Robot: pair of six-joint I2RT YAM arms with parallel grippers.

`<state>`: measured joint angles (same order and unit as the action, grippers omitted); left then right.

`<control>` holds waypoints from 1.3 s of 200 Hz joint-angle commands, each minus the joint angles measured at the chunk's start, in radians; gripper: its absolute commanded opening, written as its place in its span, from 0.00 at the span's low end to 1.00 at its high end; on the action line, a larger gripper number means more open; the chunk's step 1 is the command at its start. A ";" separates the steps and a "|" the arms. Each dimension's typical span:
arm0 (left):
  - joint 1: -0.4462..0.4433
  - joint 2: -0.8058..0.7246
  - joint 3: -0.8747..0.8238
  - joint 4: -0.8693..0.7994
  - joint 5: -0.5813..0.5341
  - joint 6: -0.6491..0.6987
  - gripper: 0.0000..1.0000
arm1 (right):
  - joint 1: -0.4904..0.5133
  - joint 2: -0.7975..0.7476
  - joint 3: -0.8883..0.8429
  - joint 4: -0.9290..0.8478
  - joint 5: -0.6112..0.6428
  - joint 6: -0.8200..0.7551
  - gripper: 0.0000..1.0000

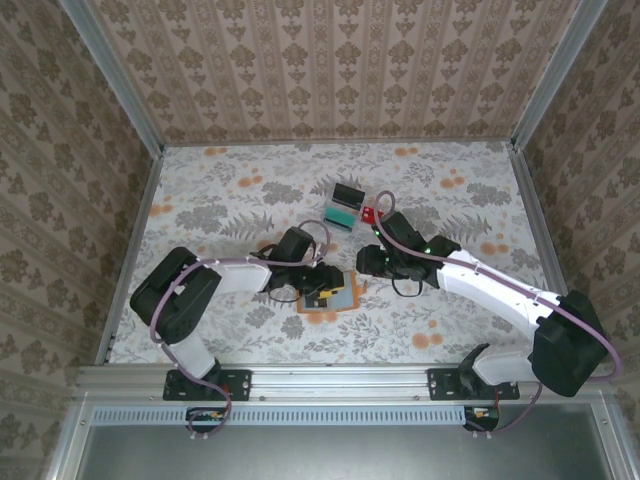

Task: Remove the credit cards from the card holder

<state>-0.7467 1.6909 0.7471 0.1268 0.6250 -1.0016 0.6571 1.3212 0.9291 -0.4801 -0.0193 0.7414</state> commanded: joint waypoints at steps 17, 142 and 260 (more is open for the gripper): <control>0.011 -0.085 0.033 -0.064 -0.012 0.039 0.38 | 0.018 0.022 0.009 0.073 -0.108 0.026 0.43; 0.131 -0.335 -0.154 -0.295 -0.207 0.064 0.18 | 0.233 0.325 0.286 -0.052 -0.020 0.054 0.24; 0.147 -0.370 -0.160 -0.258 -0.153 0.053 0.14 | 0.162 0.578 0.386 -0.063 -0.140 0.059 0.22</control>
<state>-0.5884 1.2812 0.5381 -0.1726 0.4175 -0.9569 0.8570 1.8938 1.3201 -0.5407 -0.0994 0.8371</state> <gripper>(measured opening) 0.146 0.214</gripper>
